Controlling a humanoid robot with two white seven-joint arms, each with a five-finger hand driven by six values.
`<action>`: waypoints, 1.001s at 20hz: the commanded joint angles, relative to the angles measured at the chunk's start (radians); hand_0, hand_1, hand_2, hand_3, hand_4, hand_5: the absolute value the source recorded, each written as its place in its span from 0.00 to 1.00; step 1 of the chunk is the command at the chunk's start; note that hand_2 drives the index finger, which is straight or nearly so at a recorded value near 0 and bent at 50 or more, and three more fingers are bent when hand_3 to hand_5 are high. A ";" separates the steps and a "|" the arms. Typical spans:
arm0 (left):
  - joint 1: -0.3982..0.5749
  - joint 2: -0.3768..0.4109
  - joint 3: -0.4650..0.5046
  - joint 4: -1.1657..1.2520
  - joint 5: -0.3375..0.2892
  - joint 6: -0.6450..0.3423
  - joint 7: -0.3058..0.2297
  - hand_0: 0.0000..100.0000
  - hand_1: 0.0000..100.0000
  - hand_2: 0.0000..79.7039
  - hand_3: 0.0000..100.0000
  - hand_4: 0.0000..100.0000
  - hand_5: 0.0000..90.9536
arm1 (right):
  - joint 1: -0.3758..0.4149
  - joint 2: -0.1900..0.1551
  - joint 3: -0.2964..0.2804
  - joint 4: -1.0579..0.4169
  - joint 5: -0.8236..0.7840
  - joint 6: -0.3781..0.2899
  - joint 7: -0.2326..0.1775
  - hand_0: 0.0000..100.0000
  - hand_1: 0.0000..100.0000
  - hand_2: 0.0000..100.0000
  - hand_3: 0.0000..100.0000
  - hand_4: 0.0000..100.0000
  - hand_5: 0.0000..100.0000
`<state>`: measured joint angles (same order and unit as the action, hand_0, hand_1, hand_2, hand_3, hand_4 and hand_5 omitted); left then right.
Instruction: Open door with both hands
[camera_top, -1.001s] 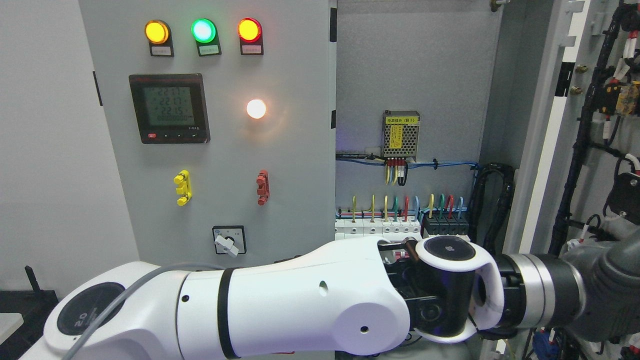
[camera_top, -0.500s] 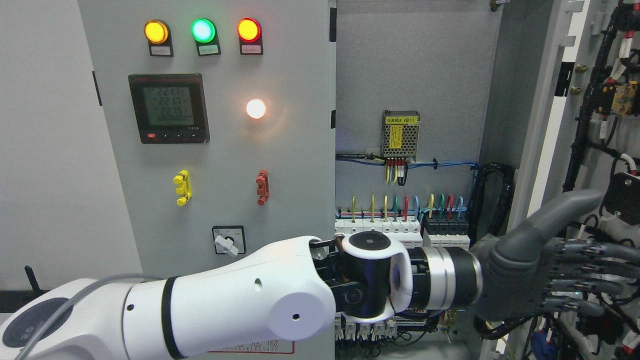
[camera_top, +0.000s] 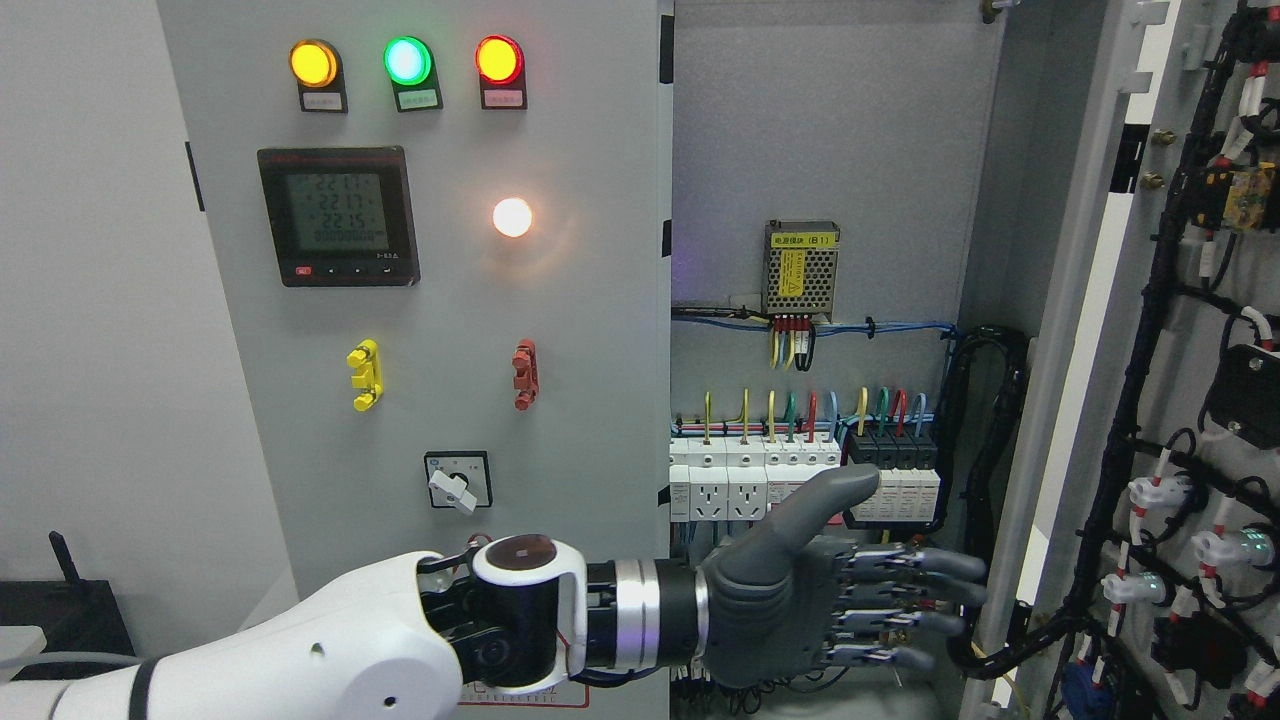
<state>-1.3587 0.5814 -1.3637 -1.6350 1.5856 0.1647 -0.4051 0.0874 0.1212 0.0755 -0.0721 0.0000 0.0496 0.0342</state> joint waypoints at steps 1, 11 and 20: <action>0.246 0.451 0.174 -0.097 -0.162 -0.007 -0.125 0.00 0.00 0.00 0.00 0.00 0.00 | 0.000 0.000 0.000 0.000 0.005 0.001 0.000 0.38 0.00 0.00 0.00 0.00 0.00; 1.154 0.470 0.912 0.032 -0.594 -0.019 -0.308 0.00 0.00 0.00 0.00 0.00 0.00 | 0.000 0.000 0.000 0.000 0.005 0.001 0.000 0.38 0.00 0.00 0.00 0.00 0.00; 1.694 0.157 1.394 0.159 -1.008 -0.036 -0.313 0.00 0.00 0.00 0.00 0.00 0.00 | 0.000 0.000 0.000 0.000 0.005 0.001 0.000 0.38 0.00 0.00 0.00 0.00 0.00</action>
<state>-0.0132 0.8829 -0.5246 -1.5728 0.8157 0.1305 -0.7149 0.0875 0.1212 0.0755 -0.0721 0.0000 0.0505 0.0342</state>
